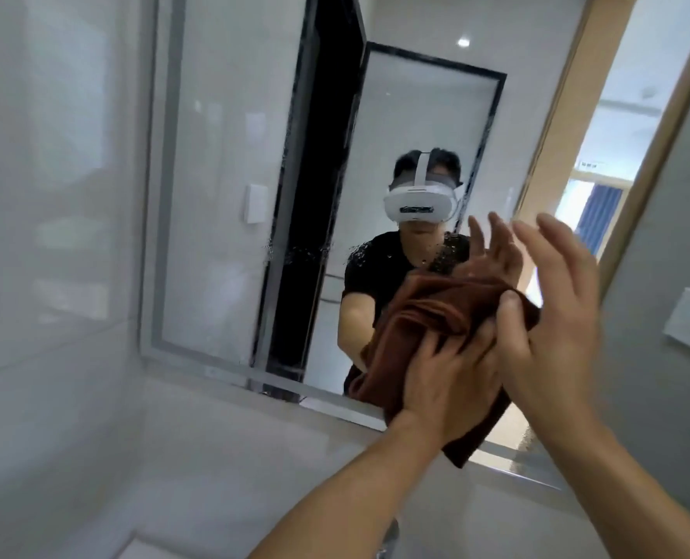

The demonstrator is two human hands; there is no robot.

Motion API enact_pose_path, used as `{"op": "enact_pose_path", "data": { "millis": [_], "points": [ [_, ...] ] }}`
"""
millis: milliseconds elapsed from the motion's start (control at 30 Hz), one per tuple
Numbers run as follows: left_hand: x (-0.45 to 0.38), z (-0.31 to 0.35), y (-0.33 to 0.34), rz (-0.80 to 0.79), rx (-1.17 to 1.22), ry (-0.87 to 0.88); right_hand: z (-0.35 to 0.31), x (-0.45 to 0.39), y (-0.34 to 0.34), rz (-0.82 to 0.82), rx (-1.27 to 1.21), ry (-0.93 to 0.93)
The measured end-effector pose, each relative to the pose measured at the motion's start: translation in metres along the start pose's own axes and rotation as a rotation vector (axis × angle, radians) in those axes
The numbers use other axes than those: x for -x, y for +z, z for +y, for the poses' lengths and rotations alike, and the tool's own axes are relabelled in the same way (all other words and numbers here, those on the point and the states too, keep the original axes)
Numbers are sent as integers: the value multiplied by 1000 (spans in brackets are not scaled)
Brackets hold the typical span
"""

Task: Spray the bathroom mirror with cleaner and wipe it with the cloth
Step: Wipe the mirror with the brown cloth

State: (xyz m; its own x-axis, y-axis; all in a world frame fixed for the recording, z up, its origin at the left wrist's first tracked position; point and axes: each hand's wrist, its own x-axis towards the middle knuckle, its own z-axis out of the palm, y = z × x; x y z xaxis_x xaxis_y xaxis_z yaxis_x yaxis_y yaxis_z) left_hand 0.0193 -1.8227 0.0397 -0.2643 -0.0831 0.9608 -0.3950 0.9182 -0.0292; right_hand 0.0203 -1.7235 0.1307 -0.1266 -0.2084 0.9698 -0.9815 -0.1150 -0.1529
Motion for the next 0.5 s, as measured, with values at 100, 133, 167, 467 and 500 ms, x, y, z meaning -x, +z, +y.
{"op": "enact_pose_path", "data": {
  "millis": [100, 133, 167, 467, 500],
  "points": [
    [-44, 0, -8, -24, 55, 114, 12, -10, -12, 88, 57, 24],
    [-60, -9, -14, -13, 63, 96, 14, -13, -15, 108, 63, 18],
    [-73, -23, -23, 14, 62, 55, 16, -15, -18, 120, 69, 9],
    [2, -203, -81, 220, -238, -798, 14, -18, -49, 112, 146, 64],
    [13, -198, -75, 216, -225, -817, 29, -20, -36, 137, 145, 83]
  ]
}}
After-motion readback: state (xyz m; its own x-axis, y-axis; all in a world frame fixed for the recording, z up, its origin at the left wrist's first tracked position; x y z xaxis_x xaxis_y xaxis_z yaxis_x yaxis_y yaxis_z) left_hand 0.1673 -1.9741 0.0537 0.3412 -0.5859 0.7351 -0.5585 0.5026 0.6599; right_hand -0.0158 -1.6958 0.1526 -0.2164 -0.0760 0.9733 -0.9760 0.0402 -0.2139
